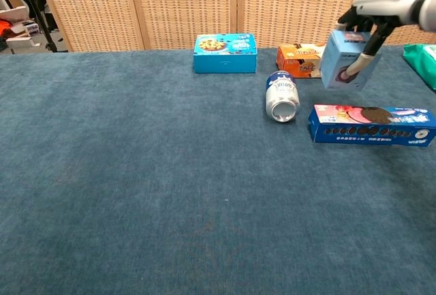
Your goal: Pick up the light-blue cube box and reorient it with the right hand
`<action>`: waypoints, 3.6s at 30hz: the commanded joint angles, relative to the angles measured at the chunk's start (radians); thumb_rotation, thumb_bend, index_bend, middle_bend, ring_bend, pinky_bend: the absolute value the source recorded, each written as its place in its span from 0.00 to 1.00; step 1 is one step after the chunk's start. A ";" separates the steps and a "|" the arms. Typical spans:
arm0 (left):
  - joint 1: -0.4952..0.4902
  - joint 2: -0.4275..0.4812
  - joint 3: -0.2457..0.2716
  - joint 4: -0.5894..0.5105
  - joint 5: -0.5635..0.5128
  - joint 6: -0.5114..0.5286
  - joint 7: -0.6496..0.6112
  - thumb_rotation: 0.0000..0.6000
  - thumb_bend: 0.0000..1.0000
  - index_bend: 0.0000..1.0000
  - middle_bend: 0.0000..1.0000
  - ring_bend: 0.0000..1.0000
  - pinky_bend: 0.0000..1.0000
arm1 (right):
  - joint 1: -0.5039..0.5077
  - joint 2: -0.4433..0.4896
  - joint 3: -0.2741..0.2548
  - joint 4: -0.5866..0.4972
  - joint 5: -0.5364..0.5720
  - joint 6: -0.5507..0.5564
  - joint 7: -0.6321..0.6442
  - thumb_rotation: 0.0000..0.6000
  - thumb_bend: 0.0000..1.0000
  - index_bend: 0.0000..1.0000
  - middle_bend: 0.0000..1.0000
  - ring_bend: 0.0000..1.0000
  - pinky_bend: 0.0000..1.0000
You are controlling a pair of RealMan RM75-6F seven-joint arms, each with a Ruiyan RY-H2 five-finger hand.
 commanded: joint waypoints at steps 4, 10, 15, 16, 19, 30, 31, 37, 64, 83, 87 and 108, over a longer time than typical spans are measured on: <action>0.016 0.025 0.017 0.004 0.048 0.022 -0.064 1.00 0.00 0.00 0.00 0.00 0.00 | -0.233 0.351 -0.073 -0.506 -0.209 0.292 0.000 1.00 0.34 0.45 0.54 0.40 0.29; 0.031 0.041 0.032 0.011 0.099 0.051 -0.112 1.00 0.00 0.00 0.00 0.00 0.00 | -0.382 0.419 -0.174 -0.639 -0.394 0.440 -0.001 1.00 0.36 0.45 0.54 0.41 0.29; 0.040 0.045 0.040 0.012 0.125 0.071 -0.127 1.00 0.00 0.00 0.00 0.00 0.00 | -0.435 0.363 -0.218 -0.626 -0.452 0.460 -0.057 1.00 0.36 0.45 0.54 0.42 0.29; 0.042 0.046 0.041 0.012 0.126 0.074 -0.129 1.00 0.00 0.00 0.00 0.00 0.00 | -0.439 0.353 -0.225 -0.622 -0.456 0.454 -0.063 1.00 0.36 0.45 0.54 0.42 0.30; 0.045 0.047 0.044 0.014 0.133 0.080 -0.136 1.00 0.00 0.00 0.00 0.00 0.00 | -0.454 0.320 -0.240 -0.606 -0.469 0.442 -0.077 1.00 0.36 0.45 0.54 0.42 0.30; 0.048 0.049 0.048 0.014 0.146 0.087 -0.139 1.00 0.00 0.00 0.00 0.00 0.00 | -0.476 0.227 -0.210 -0.595 -0.414 0.429 -0.166 1.00 0.39 0.45 0.54 0.42 0.30; 0.049 0.049 0.048 0.014 0.147 0.087 -0.140 1.00 0.00 0.00 0.00 0.00 0.00 | -0.476 0.218 -0.205 -0.595 -0.402 0.425 -0.177 1.00 0.39 0.45 0.54 0.42 0.30; 0.048 0.048 0.049 0.014 0.148 0.087 -0.140 1.00 0.00 0.00 0.00 0.00 0.00 | -0.479 0.166 -0.179 -0.602 -0.330 0.410 -0.211 1.00 0.39 0.45 0.50 0.42 0.30; 0.059 0.059 0.058 0.011 0.172 0.107 -0.153 1.00 0.00 0.00 0.00 0.00 0.00 | -0.439 0.247 -0.215 -0.773 -0.394 0.334 -0.437 1.00 0.03 0.04 0.00 0.00 0.00; 0.062 0.063 0.055 0.017 0.169 0.111 -0.174 1.00 0.00 0.00 0.00 0.00 0.00 | -0.307 0.173 -0.187 -0.790 -0.044 0.286 -0.817 1.00 0.09 0.10 0.21 0.03 0.01; 0.062 0.063 0.055 0.015 0.168 0.111 -0.173 1.00 0.00 0.00 0.00 0.00 0.00 | -0.304 0.152 -0.190 -0.768 -0.062 0.298 -0.801 1.00 0.12 0.19 0.27 0.09 0.06; 0.061 0.062 0.055 0.015 0.168 0.107 -0.171 1.00 0.00 0.00 0.00 0.00 0.00 | -0.386 0.158 -0.217 -0.611 -0.463 0.439 -0.304 1.00 0.37 0.46 0.50 0.28 0.23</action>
